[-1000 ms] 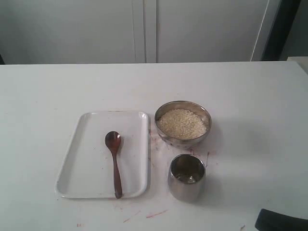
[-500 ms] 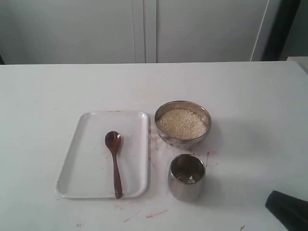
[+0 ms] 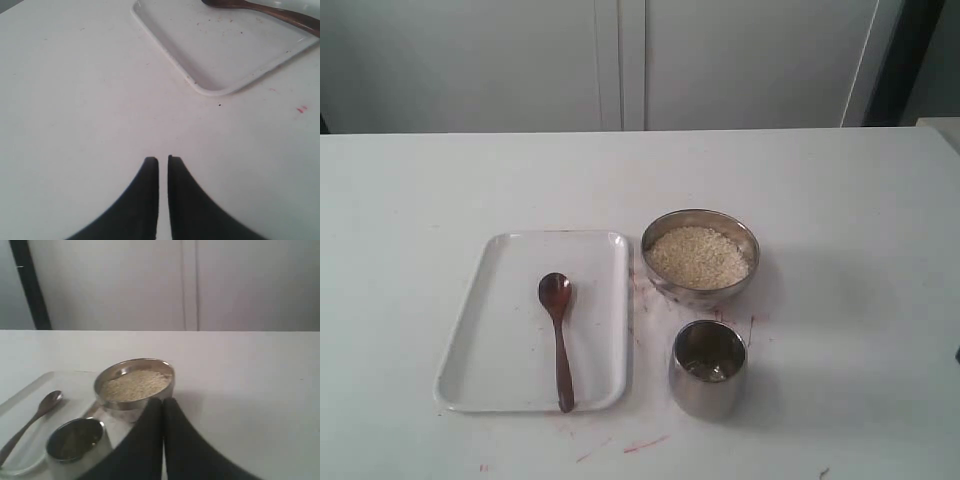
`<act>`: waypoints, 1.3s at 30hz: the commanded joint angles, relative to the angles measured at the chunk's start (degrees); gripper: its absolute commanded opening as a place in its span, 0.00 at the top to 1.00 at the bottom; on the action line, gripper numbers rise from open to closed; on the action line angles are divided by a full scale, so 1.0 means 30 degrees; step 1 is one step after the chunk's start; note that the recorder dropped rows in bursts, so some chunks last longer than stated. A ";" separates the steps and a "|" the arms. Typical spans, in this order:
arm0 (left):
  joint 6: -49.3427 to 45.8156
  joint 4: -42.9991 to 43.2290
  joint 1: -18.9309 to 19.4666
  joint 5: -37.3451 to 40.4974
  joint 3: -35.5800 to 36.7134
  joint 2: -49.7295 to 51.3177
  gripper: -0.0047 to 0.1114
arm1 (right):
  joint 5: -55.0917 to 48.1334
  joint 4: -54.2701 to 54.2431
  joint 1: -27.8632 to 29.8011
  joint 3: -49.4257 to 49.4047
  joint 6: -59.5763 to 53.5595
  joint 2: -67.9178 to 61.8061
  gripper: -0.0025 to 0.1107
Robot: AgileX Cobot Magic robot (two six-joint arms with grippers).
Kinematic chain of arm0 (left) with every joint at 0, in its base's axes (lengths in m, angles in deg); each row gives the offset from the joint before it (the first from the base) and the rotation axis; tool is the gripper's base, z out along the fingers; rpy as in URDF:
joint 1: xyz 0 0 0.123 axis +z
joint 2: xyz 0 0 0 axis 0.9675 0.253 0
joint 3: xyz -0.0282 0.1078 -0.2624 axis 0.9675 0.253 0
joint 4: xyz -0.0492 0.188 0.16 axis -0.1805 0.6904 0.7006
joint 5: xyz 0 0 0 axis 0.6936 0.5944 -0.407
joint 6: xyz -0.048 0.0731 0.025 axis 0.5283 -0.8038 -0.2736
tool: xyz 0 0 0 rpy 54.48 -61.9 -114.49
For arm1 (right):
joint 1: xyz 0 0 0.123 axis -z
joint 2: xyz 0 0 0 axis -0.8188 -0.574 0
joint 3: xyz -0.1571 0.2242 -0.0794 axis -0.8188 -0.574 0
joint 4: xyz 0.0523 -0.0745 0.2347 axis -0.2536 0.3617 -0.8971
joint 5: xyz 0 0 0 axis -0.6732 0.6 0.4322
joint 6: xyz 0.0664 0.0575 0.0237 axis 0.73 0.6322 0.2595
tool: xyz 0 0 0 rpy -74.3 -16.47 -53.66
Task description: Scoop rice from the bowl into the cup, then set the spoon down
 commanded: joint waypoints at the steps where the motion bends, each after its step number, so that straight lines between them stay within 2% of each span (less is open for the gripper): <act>1: 0.0112 0.0117 -0.0036 0.0638 0.0175 -0.0057 0.84 | 0.0026 -0.0037 0.2050 -0.0103 0.0081 0.0100 0.98; 6: 0.0112 0.0117 -0.0036 0.0638 0.0175 -0.0057 0.84 | 0.0026 -0.0037 0.3467 -0.0103 0.0081 0.0100 0.98; 10: 0.0112 0.0117 -0.0036 0.0638 0.0175 -0.0057 0.84 | 0.0026 -0.0037 0.3904 -0.0103 0.0081 0.0100 0.98; 39: 0.0112 0.0117 -0.0036 0.0638 0.0175 -0.0057 0.84 | -0.0559 -0.0037 0.3891 -0.0103 0.0081 0.0100 0.98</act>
